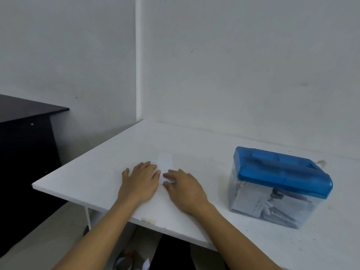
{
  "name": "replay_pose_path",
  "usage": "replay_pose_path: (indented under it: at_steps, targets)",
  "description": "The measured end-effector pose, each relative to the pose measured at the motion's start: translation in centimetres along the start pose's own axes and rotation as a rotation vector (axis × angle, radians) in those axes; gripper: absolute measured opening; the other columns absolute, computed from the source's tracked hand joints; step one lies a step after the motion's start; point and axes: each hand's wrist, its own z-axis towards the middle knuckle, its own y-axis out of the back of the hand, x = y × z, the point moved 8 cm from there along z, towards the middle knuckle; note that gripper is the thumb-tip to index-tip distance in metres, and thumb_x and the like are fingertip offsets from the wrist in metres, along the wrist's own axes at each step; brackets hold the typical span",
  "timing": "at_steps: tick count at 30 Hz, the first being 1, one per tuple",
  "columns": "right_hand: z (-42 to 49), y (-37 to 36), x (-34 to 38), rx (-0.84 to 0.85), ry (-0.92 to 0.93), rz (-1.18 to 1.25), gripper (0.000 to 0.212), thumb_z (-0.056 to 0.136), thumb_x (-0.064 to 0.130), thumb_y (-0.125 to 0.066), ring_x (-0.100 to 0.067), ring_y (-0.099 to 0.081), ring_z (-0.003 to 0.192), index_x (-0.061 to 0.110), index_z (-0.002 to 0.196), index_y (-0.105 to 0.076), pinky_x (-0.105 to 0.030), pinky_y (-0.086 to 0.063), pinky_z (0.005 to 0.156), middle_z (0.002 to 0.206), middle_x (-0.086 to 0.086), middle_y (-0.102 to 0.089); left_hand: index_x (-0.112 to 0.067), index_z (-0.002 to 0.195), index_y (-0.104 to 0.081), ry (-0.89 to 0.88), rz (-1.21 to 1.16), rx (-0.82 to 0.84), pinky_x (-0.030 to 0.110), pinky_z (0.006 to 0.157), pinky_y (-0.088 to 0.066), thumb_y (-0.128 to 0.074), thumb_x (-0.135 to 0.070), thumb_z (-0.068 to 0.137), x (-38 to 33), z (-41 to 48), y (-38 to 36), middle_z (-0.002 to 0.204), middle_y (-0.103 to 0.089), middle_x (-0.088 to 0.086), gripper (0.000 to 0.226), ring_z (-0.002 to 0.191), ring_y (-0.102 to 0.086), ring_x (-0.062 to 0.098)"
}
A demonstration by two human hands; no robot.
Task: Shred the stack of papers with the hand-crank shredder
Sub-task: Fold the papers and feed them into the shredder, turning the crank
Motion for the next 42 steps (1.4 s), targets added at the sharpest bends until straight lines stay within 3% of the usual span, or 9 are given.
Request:
replay_pose_path:
  at_steps: [4,11,15,17,20,23,30,35,42]
  targets:
    - [-0.3,0.8,-0.1,-0.072,-0.005,0.091,0.032,0.103,0.03,-0.049,-0.014,-0.055,0.123,0.028,0.13,-0.064,-0.027,-0.042,0.105,0.132,0.006,-0.064,-0.032,0.151,-0.039,-0.001,-0.029,-0.003,0.051,0.123,-0.007,-0.02,-0.035,0.109,0.2,0.2,-0.2,0.161,-0.03,-0.013,0.046,0.151,-0.019,0.01]
    - [-1.3,2.8,-0.8,-0.177,-0.087,0.287,0.019,0.097,0.016,-0.053,-0.007,-0.056,0.095,0.018,0.107,-0.068,-0.011,-0.038,0.077,0.109,0.005,-0.066,-0.03,0.159,-0.023,-0.009,0.097,0.054,0.052,0.123,-0.008,-0.02,-0.042,0.108,0.2,0.1,-0.6,0.167,-0.016,-0.013,0.053,0.154,-0.011,0.013]
    - [-3.0,3.4,-0.4,-0.138,-0.091,0.263,0.015,0.091,0.016,-0.053,-0.011,-0.057,0.102,0.018,0.097,-0.066,-0.017,-0.043,0.087,0.114,0.004,-0.063,-0.029,0.161,-0.017,0.002,0.136,0.057,0.052,0.123,-0.009,-0.016,-0.044,0.108,0.2,0.2,-0.6,0.168,-0.012,-0.012,0.055,0.154,-0.01,0.014]
    - [-3.7,3.6,-0.3,-0.142,-0.106,0.233,0.021,0.093,0.025,-0.051,-0.011,-0.054,0.111,0.02,0.109,-0.064,-0.02,-0.042,0.095,0.126,0.006,-0.059,-0.029,0.161,-0.017,0.005,0.139,0.054,0.052,0.123,-0.008,-0.014,-0.05,0.106,0.1,0.2,-0.6,0.168,-0.013,-0.011,0.058,0.154,-0.011,0.015]
    - [-4.6,3.4,-0.4,-0.151,-0.186,0.104,0.052,0.095,0.047,-0.049,-0.018,-0.046,0.127,0.022,0.141,-0.043,-0.034,-0.038,0.109,0.143,0.003,-0.048,-0.029,0.161,-0.016,0.008,0.162,0.065,0.051,0.122,-0.009,-0.017,-0.063,0.101,0.0,0.2,-0.8,0.168,-0.013,-0.01,0.068,0.154,-0.011,0.016]
    - [-4.9,2.6,-0.4,-0.081,-0.239,-0.149,0.07,0.094,0.058,-0.05,-0.027,-0.039,0.13,0.014,0.145,-0.034,-0.039,-0.033,0.11,0.143,-0.007,-0.043,-0.029,0.16,-0.016,0.016,0.159,0.059,0.05,0.122,-0.01,-0.024,-0.068,0.098,-0.1,0.4,-0.6,0.167,-0.014,-0.011,0.074,0.154,-0.011,0.015]
    - [-4.2,3.2,-0.6,0.059,-0.326,0.07,0.06,0.087,0.044,-0.072,-0.022,-0.05,0.118,0.013,0.132,-0.046,-0.029,-0.043,0.094,0.132,-0.006,-0.052,-0.028,0.159,-0.021,0.001,0.132,0.026,0.051,0.122,-0.01,-0.023,-0.07,0.097,-0.1,0.1,-0.5,0.166,-0.019,-0.01,0.074,0.153,-0.015,0.015]
    - [-4.0,3.0,-1.0,0.127,-0.367,0.148,0.063,0.082,0.032,-0.079,-0.023,-0.054,0.119,0.014,0.134,-0.049,-0.031,-0.047,0.095,0.133,-0.003,-0.054,-0.026,0.158,-0.024,0.01,0.086,0.013,0.051,0.122,-0.011,-0.022,-0.065,0.1,-0.1,0.0,-0.3,0.164,-0.026,-0.006,0.07,0.151,-0.02,0.017]
    - [-4.4,3.5,-1.8,0.065,-0.317,0.286,0.046,0.086,0.01,-0.069,-0.018,-0.054,0.098,0.018,0.125,-0.045,-0.028,-0.052,0.078,0.113,0.001,-0.052,-0.026,0.144,-0.043,0.043,-0.347,-0.109,0.045,0.114,-0.029,-0.026,-0.049,0.106,0.6,-0.4,1.4,0.144,-0.053,-0.006,0.047,0.131,-0.049,0.02]
